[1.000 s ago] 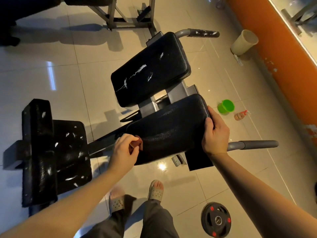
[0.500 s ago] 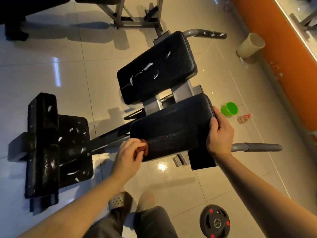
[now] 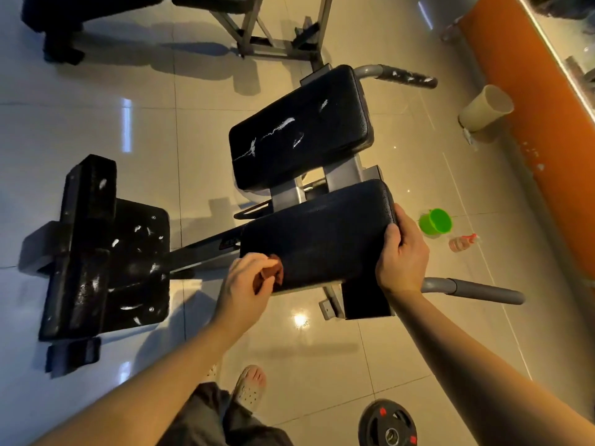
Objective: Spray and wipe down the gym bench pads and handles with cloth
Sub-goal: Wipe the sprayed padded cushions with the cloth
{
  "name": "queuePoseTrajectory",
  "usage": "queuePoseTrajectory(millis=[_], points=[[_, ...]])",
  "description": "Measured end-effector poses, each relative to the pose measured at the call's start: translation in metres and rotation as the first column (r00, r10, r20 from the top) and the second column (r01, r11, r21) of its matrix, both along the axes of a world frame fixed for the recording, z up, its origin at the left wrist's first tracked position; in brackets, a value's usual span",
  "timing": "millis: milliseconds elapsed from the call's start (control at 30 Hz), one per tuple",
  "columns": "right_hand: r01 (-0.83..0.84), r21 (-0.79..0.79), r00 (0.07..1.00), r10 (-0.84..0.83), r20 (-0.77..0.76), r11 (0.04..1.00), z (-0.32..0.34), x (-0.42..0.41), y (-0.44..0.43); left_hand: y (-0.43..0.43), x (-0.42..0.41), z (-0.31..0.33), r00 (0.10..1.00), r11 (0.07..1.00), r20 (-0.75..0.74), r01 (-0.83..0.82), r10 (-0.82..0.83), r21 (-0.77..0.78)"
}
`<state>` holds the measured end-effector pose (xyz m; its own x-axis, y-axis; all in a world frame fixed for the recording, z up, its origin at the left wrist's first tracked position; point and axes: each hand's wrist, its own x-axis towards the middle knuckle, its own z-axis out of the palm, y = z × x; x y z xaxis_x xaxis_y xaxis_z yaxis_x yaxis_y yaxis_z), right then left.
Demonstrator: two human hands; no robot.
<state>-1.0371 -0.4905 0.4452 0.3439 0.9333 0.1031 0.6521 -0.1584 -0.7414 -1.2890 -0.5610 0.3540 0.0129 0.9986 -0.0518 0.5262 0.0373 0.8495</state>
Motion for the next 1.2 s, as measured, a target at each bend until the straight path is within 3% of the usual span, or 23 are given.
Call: queuePoseTrajectory(millis=[67,133,200,300,400,467,533,633,700,800,900,1067,1200], points=[[-0.004,0.003,1.0,0.004,-0.021,1.0,0.0,0.001,0.0,0.002,-0.021,-0.016,0.991,0.981,-0.018,-0.133,0.132,-0.143],[-0.004,0.006,1.0,0.004,-0.025,1.0,-0.001,0.002,0.0,0.015,-0.004,-0.004,0.979,0.965,-0.01,-0.202,0.203,-0.166],[-0.007,0.008,1.0,0.007,-0.008,1.0,-0.004,0.003,0.0,0.032,0.039,0.024,0.979,0.978,0.053,-0.195,0.199,-0.071],[-0.001,0.02,1.0,0.001,0.009,1.0,-0.004,0.002,0.0,0.04,0.101,0.067,0.992,0.996,0.11,-0.071,0.064,0.061],[-0.004,0.026,1.0,0.004,0.003,1.0,-0.003,0.002,0.0,0.022,0.09,0.061,0.994,0.986,0.093,0.032,-0.048,0.165],[-0.005,0.01,1.0,0.005,-0.004,1.0,-0.003,0.003,0.0,0.004,0.057,0.027,0.998,0.992,0.045,-0.049,0.044,0.114],[0.003,-0.003,1.0,-0.003,-0.006,1.0,-0.003,0.002,0.0,-0.007,0.021,-0.004,0.979,0.979,0.028,-0.2,0.201,-0.033],[0.001,0.005,1.0,-0.001,0.001,1.0,-0.004,0.002,0.0,0.014,0.018,-0.005,0.951,0.944,0.013,-0.305,0.309,-0.128],[0.0,0.013,1.0,0.0,0.001,1.0,-0.003,0.001,0.0,0.039,0.052,0.022,0.958,0.959,0.051,-0.28,0.282,-0.043],[-0.002,0.023,1.0,0.002,-0.001,1.0,-0.002,-0.001,-0.001,0.056,0.104,0.067,0.988,0.992,0.131,-0.095,0.083,0.089],[-0.001,0.024,1.0,0.001,-0.017,1.0,-0.001,0.001,-0.001,0.035,0.097,0.064,0.988,0.985,0.145,0.033,-0.058,0.171],[0.006,0.023,1.0,-0.005,-0.016,1.0,-0.005,0.002,0.001,0.015,0.027,0.005,0.957,0.952,0.039,-0.283,0.289,-0.115],[-0.007,0.035,1.0,0.008,-0.004,0.999,-0.006,0.004,0.002,0.062,0.078,0.04,0.934,0.937,0.088,-0.338,0.345,-0.085]])
